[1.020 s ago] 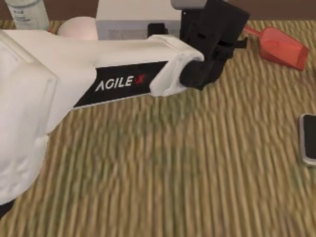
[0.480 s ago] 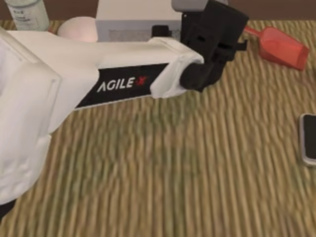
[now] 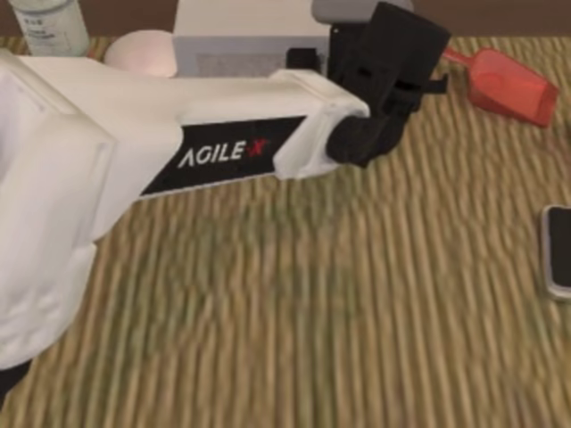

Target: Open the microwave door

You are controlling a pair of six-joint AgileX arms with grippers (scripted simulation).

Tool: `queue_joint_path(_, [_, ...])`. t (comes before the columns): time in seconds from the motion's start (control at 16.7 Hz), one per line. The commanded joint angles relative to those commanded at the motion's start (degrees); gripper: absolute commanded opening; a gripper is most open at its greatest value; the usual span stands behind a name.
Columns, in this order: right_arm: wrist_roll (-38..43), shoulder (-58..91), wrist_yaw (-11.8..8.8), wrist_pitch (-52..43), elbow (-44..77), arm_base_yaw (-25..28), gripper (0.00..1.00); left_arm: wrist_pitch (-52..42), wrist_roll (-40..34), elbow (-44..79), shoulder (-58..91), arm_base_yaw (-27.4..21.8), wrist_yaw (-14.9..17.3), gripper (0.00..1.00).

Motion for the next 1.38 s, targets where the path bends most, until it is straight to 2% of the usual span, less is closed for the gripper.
queue_joint_path(0.06, [0.0,0.0,0.0,0.0,0.0,0.0,1.0,0.0,0.0,0.0,0.0,0.0,0.0,0.02])
queue_joint_path(0.12, [0.0,0.0,0.0,0.0,0.0,0.0,1.0,0.0,0.0,0.0,0.0,0.0,0.0,0.0])
queue_joint_path(0.54, [0.0,0.0,0.0,0.0,0.0,0.0,1.0,0.0,0.0,0.0,0.0,0.0,0.0,0.0])
queue_joint_path(0.6, [0.0,0.0,0.0,0.0,0.0,0.0,1.0,0.1,-0.1,-2.2,-1.5,-3.5,0.1,0.0])
queue_joint_path(0.78, [0.0,0.0,0.0,0.0,0.0,0.0,1.0,-1.9,-0.6,-0.2,-0.6,-3.4,0.7,0.0])
queue_joint_path(1.02, [0.0,0.0,0.0,0.0,0.0,0.0,1.0,-12.9,-3.3,9.2,3.5,-2.7,3.5,0.0])
queue_joint_path(1.38, [0.0,0.0,0.0,0.0,0.0,0.0,1.0,-42.4,-9.7,30.7,10.3,-0.5,10.9,0.0])
